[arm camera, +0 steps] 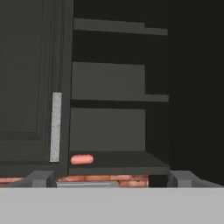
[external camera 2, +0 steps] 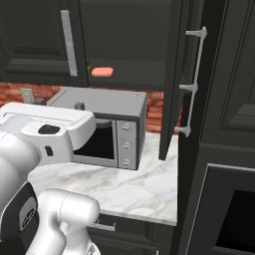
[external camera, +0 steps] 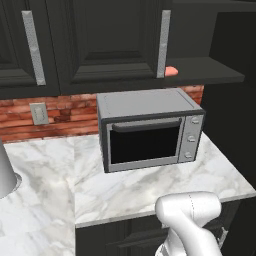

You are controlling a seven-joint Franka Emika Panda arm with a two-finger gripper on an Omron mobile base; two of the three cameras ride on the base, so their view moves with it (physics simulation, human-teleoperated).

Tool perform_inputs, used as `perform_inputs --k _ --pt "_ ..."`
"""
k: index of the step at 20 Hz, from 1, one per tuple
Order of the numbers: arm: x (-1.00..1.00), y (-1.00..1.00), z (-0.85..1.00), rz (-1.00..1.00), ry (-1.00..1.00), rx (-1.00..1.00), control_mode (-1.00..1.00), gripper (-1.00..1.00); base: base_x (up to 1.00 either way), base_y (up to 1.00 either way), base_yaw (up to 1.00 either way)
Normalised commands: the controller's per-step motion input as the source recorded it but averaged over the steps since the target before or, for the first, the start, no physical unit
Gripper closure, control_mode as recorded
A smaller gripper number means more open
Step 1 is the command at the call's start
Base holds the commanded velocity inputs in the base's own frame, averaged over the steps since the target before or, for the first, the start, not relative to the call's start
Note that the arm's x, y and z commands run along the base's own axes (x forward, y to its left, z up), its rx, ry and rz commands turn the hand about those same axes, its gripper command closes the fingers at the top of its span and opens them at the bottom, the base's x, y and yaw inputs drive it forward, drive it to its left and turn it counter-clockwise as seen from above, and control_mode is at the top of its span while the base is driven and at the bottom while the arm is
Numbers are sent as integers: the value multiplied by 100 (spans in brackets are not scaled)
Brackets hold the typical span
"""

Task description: Pick up the bar soap and sponge from the sink, and place them back in the cabinet, and close the cabinet doors.

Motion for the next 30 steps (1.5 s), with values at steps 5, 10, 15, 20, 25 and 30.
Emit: perform_inputs --k 5,10,15,20,25,30 --pt "-29 -17 -14 0 0 0 -100 -100 0 0 0" --pt "-10 -14 -25 0 0 0 -100 -100 0 0 0" --pt "-1 -8 -34 0 0 0 -100 -100 0 0 0" --pt "0 -12 -33 -2 -2 0 -100 -100 0 0 0" --pt "0 -13 -35 -4 -5 0 -100 -100 0 0 0" --pt "0 -8 -33 -6 -5 0 -100 -100 0 0 0"
